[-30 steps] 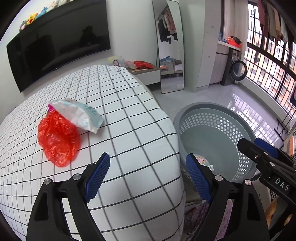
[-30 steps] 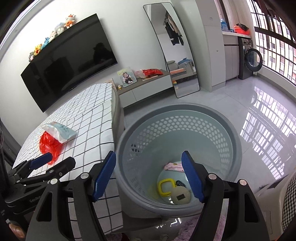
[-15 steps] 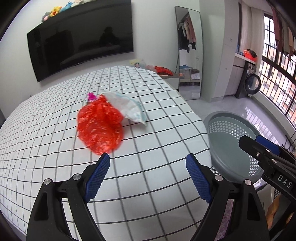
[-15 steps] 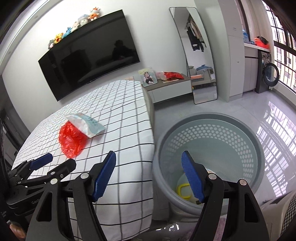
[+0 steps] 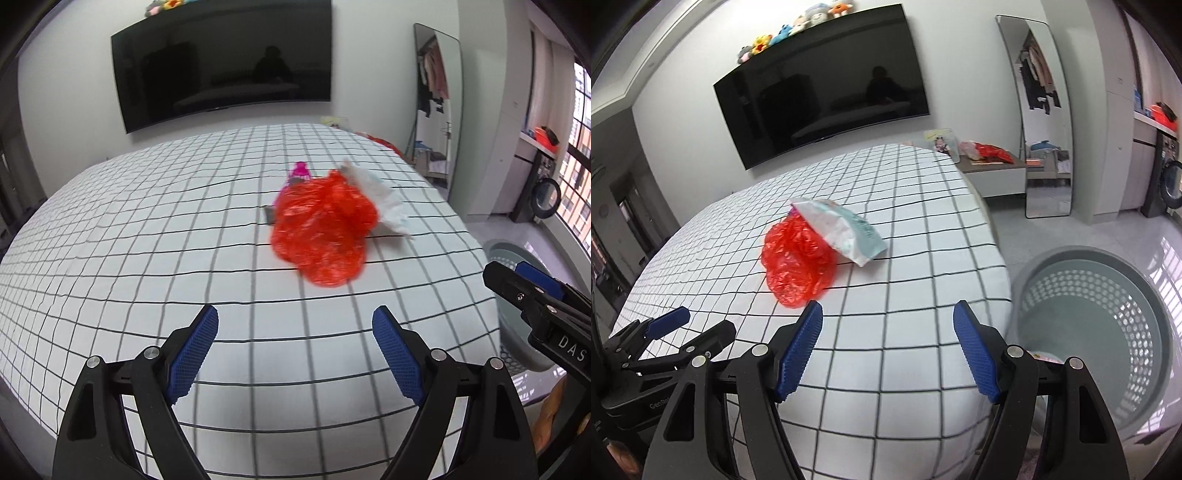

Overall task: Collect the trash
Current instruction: 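Move both tools back toward the red bag and wipes packet on the table, then grasp the blue-printed wipes packet with the right gripper, then lift the wipes packet off the bed with the right gripper, then grasp the red plastic bag with the left gripper while the right holds the packet, then carry the bag and packet over the grey basket and open both grippers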

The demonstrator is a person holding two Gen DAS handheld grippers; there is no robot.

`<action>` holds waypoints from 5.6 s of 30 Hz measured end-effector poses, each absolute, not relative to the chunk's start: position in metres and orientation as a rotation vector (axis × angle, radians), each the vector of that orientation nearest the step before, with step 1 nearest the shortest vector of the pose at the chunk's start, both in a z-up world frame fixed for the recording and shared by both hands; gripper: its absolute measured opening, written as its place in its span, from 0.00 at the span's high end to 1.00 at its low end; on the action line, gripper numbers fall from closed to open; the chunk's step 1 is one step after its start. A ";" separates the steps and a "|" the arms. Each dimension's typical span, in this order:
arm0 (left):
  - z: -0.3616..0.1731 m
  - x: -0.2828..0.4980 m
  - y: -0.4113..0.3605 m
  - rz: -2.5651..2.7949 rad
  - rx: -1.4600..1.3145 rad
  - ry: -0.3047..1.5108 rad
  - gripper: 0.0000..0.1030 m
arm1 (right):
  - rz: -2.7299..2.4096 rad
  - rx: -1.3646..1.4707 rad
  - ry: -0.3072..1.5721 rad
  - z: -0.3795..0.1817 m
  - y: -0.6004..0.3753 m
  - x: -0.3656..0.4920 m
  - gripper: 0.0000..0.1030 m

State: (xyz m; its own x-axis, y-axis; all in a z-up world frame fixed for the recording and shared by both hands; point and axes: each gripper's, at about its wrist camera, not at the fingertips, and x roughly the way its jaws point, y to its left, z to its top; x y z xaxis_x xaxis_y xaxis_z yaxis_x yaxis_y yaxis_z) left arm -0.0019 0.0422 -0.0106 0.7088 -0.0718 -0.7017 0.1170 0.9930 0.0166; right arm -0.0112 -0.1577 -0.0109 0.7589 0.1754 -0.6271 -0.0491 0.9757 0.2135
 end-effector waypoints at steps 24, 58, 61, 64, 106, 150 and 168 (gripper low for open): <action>0.001 0.053 0.085 -0.026 -0.011 0.783 0.19 | 0.171 0.033 0.707 0.024 -0.102 0.113 0.32; -0.009 0.067 0.090 -0.022 -0.037 0.809 0.19 | 0.202 0.094 0.933 -0.037 -0.128 0.069 0.32; -0.010 0.065 0.090 -0.024 -0.037 0.814 0.19 | 0.189 0.049 0.895 -0.031 -0.126 0.067 0.32; -0.011 0.061 0.091 -0.026 -0.038 0.815 0.19 | 0.213 -0.011 0.869 -0.028 -0.121 0.072 0.31; -0.019 0.076 0.072 0.000 -0.015 0.862 0.19 | 0.552 -0.095 0.924 -0.041 -0.121 0.111 0.37; 0.020 0.054 0.049 -0.098 -0.025 0.771 0.81 | 0.253 0.314 0.819 -0.034 -0.195 0.022 0.40; 0.026 0.034 -0.104 -0.471 0.121 0.729 0.81 | -0.038 0.347 0.741 -0.022 -0.291 -0.042 0.40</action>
